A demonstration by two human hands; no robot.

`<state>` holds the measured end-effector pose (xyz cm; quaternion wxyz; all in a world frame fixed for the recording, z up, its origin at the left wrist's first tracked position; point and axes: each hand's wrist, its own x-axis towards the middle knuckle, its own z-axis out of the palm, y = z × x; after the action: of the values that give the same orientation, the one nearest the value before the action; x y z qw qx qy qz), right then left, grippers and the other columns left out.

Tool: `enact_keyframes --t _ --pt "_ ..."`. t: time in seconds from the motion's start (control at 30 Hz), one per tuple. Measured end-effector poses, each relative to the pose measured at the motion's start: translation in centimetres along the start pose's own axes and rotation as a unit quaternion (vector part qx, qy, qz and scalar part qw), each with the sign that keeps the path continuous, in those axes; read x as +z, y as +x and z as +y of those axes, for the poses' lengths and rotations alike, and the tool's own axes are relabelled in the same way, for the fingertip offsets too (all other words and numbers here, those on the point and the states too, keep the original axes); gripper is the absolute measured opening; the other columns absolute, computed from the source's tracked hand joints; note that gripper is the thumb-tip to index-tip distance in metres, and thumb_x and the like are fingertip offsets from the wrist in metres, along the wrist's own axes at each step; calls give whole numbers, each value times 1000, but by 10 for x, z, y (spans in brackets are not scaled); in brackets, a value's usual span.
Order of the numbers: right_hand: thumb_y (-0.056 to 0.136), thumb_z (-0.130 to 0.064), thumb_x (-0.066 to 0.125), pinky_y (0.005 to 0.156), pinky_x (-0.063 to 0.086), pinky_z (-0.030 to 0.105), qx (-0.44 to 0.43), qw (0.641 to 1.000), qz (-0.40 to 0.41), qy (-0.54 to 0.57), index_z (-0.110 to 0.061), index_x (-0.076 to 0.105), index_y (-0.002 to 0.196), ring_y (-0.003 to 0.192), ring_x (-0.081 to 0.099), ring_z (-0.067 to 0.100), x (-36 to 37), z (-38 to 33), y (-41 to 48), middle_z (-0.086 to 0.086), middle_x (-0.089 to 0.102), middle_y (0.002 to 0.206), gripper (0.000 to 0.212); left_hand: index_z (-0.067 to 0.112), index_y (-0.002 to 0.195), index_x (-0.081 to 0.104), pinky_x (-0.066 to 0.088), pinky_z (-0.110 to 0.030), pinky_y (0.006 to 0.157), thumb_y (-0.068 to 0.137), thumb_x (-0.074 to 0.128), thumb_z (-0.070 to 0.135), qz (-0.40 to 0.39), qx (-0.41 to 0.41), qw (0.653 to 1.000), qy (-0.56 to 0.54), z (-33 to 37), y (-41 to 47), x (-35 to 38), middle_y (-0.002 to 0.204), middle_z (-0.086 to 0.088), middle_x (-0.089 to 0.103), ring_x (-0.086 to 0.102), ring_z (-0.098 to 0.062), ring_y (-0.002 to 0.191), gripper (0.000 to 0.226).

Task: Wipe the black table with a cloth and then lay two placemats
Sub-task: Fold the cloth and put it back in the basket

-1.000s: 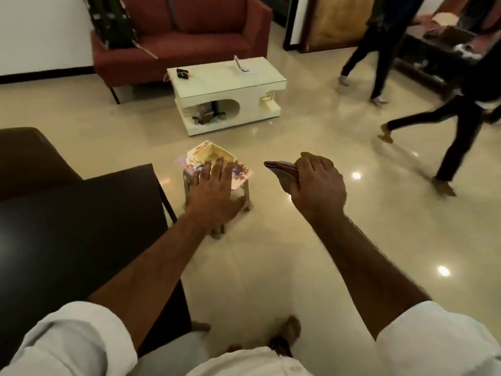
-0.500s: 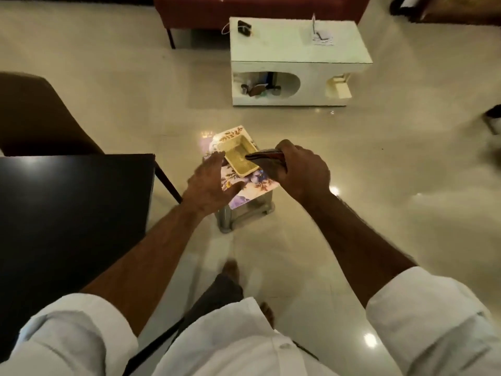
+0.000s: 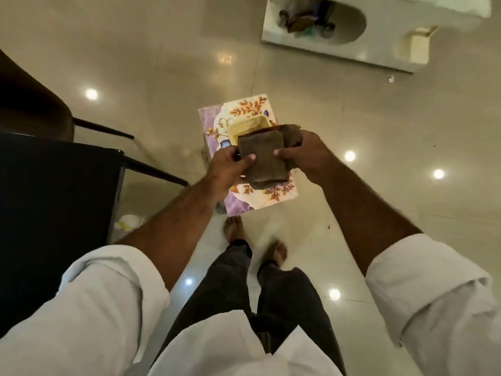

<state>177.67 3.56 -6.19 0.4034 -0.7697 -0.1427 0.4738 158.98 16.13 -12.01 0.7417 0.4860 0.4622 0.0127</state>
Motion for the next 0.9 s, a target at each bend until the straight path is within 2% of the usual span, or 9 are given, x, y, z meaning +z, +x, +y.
enact_keyframes --t 0.07,0.13,0.17,0.23,0.33,0.43,0.57,0.7,0.9 --pt "89 7 84 78 70 37 17 999 23 -33 -18 75 115 106 79 32 2 12 41 4 80 108 37 0 130 71 71 -47 76 98 86 17 58 -22 998 17 -13 36 5 112 -14 80 81 -41 108 40" --pt "84 -12 88 89 68 50 1 991 48 -124 -23 78 112 108 77 34 11 32 83 7 80 111 32 4 122 75 71 -47 73 92 91 31 123 -28 989 81 -32 74 8 105 -12 81 82 -37 99 43" --pt "81 -25 87 97 65 52 -5 981 52 -187 -21 79 117 112 76 36 15 42 101 9 79 117 37 9 117 79 71 -49 75 86 91 41 152 -29 980 125 -41 90 7 103 -10 82 83 -34 94 46" --pt "86 -36 84 108 57 45 -3 958 52 -283 -17 77 132 123 71 36 26 59 131 10 77 131 50 14 108 83 70 -52 81 77 83 49 188 -31 969 157 -76 133 2 99 -7 83 82 -32 90 47" --pt "100 -34 77 108 52 36 -22 940 61 -334 -17 71 142 129 68 34 38 70 155 8 74 139 46 14 107 85 70 -48 85 79 85 43 239 -42 953 183 -71 147 7 100 -5 85 82 -29 89 41" --pt "104 -34 75 109 53 37 -41 932 74 -352 -15 70 143 127 71 31 43 80 169 7 75 138 44 13 111 87 66 -36 86 93 86 38 244 -10 922 300 -62 152 14 101 -4 85 79 -23 88 30" --pt "106 -40 72 109 55 42 -60 903 69 -421 -17 70 144 124 72 31 42 87 181 6 76 136 44 15 105 87 51 -31 70 97 81 42 241 3 885 398 -72 166 20 92 -3 82 67 -17 76 29" --pt "108 -50 67 106 57 43 -76 867 57 -489 -23 67 148 123 73 29 44 87 189 3 76 135 48 16 118 83 45 -32 74 100 77 47 262 -5 854 450 -74 169 28 108 -6 81 73 -27 97 36" --pt "109 -54 61 101 58 42 -86 837 34 -540 -22 63 146 120 71 30 54 86 194 6 73 134 48 15 131 72 59 -41 90 109 67 47 263 2 816 515 -76 163 34 125 -9 76 73 -31 115 39"
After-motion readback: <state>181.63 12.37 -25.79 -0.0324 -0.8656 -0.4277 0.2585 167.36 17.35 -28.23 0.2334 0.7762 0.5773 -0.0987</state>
